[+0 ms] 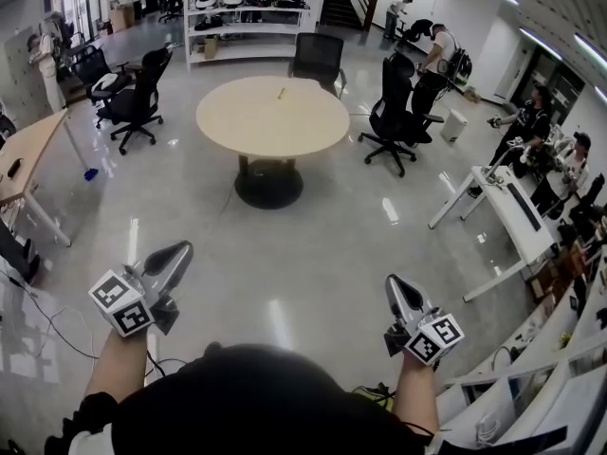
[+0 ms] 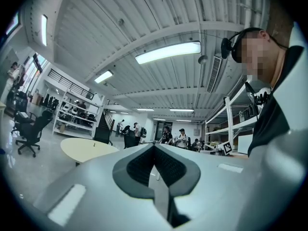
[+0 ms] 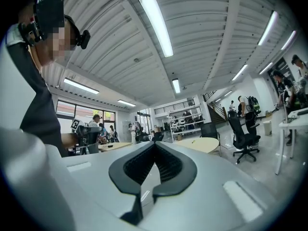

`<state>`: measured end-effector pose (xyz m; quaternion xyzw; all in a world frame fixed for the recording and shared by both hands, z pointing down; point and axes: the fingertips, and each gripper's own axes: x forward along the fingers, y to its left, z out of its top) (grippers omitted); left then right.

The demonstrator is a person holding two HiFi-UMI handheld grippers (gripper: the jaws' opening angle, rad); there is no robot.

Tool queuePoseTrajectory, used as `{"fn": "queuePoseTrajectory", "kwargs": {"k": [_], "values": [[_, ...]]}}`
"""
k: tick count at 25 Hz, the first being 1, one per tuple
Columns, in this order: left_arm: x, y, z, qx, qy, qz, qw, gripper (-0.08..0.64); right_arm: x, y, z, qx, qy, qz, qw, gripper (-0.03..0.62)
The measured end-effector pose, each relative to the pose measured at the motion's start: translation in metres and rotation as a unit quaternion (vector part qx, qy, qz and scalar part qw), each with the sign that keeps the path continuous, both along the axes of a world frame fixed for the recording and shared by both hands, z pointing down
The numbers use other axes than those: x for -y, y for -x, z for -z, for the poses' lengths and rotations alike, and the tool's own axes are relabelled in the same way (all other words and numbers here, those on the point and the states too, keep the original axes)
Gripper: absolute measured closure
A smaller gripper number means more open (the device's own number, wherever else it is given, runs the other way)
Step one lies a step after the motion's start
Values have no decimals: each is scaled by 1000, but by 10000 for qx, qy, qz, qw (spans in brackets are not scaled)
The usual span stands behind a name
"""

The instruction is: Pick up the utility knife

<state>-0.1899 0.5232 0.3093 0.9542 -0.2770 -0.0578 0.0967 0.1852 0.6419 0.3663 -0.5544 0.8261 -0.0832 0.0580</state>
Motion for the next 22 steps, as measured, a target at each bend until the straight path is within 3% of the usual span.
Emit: {"fn": "queuePoseTrajectory", "kwargs": {"k": [10,22], "values": [[62,31,-13,-273,19,-71,9996,572,64,30,13,-387,83,23,9992,577],[210,140,-10,-496,-62,55,9987,572,214,135,41,-403,-188,23,9990,577]]}}
